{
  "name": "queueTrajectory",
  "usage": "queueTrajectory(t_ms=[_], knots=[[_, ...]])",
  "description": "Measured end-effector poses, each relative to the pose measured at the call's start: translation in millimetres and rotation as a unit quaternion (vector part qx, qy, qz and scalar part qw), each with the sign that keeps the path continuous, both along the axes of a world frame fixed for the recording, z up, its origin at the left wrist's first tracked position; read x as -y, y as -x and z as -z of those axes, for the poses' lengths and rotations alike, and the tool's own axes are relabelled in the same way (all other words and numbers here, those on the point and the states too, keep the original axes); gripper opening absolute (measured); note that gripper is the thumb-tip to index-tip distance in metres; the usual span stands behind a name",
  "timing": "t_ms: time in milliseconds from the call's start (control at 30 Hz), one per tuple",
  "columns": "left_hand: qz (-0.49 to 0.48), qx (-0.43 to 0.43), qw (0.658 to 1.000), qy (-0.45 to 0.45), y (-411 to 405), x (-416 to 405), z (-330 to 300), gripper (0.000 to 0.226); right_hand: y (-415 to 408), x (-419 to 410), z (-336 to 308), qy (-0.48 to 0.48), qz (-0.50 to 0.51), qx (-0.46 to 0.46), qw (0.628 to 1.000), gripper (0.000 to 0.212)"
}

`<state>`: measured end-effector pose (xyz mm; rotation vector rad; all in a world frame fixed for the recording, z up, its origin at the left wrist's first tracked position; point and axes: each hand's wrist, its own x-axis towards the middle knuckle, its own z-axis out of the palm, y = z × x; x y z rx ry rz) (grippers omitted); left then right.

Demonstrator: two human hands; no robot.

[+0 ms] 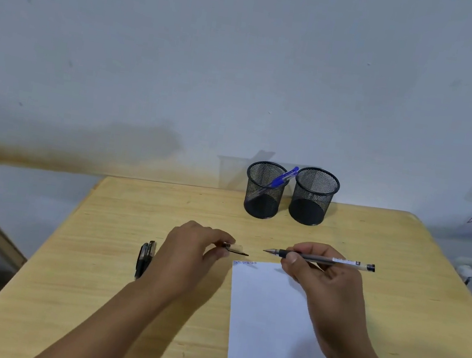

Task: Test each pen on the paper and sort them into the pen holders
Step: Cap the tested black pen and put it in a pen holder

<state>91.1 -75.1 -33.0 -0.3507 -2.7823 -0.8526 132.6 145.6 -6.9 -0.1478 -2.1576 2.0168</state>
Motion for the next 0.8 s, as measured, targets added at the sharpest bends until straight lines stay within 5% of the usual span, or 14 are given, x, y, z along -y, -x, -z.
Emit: queueTrajectory(t_ms=[500,633,800], knots=[[0.020,-0.006,0.987,-0.160,-19.9,-18.9,-6.2,0.023,-3.0,12.3,4.5,-0.078,-0.026,-0.020,0.996,0.022],[0.003,0.053,0.969,-0.241,-24.8,-21.7,-6.7,0.023,-6.9,11.9,7.9,-0.055,-0.020,-0.021,0.998,0.018],[0.028,0.097,0.971,-0.217,-28.8,-20.6,-8.7,0.022,-9.9,9.8,14.5,0.024,-0.043,0.021,0.999,0.010]])
